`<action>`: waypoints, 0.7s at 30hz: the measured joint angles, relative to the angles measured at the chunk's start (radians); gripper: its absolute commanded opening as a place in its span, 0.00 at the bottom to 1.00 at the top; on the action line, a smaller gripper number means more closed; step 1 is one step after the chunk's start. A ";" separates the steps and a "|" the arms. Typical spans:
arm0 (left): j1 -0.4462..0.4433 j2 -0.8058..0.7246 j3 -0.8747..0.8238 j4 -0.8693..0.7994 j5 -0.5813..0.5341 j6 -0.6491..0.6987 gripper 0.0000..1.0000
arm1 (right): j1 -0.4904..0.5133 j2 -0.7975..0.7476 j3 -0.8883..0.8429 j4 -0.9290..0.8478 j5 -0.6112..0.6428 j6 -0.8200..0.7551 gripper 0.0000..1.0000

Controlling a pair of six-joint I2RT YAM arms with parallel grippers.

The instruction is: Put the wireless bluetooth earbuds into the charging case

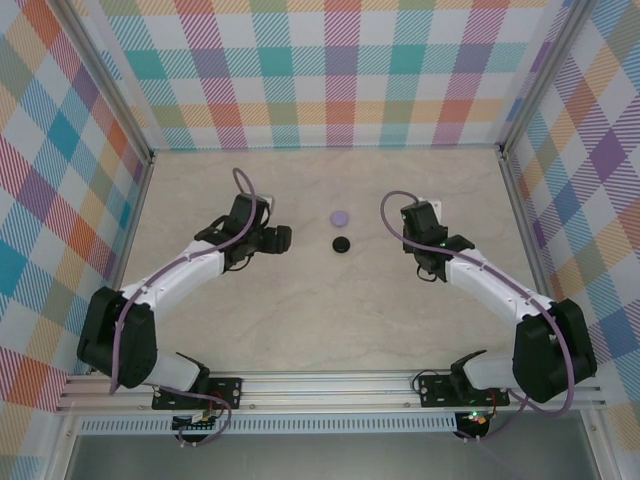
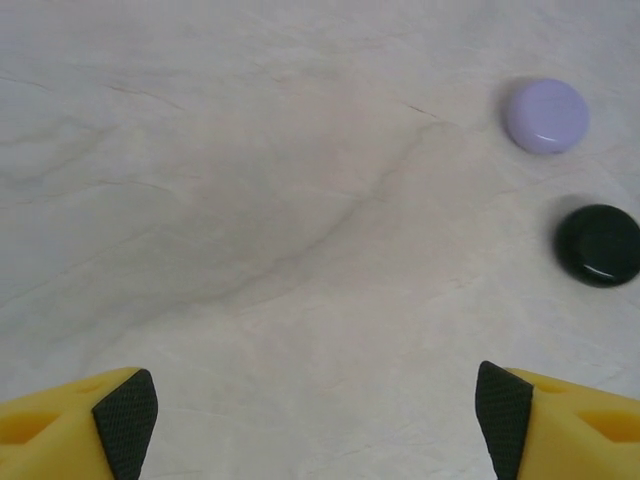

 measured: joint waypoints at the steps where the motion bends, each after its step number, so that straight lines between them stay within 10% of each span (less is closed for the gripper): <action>1: 0.012 -0.022 -0.020 0.012 -0.020 0.013 0.89 | -0.014 0.000 -0.011 0.021 0.002 -0.006 0.57; 21: 0.199 -0.109 -0.328 0.372 -0.293 0.123 1.00 | -0.315 0.037 -0.213 0.390 -0.124 -0.067 0.65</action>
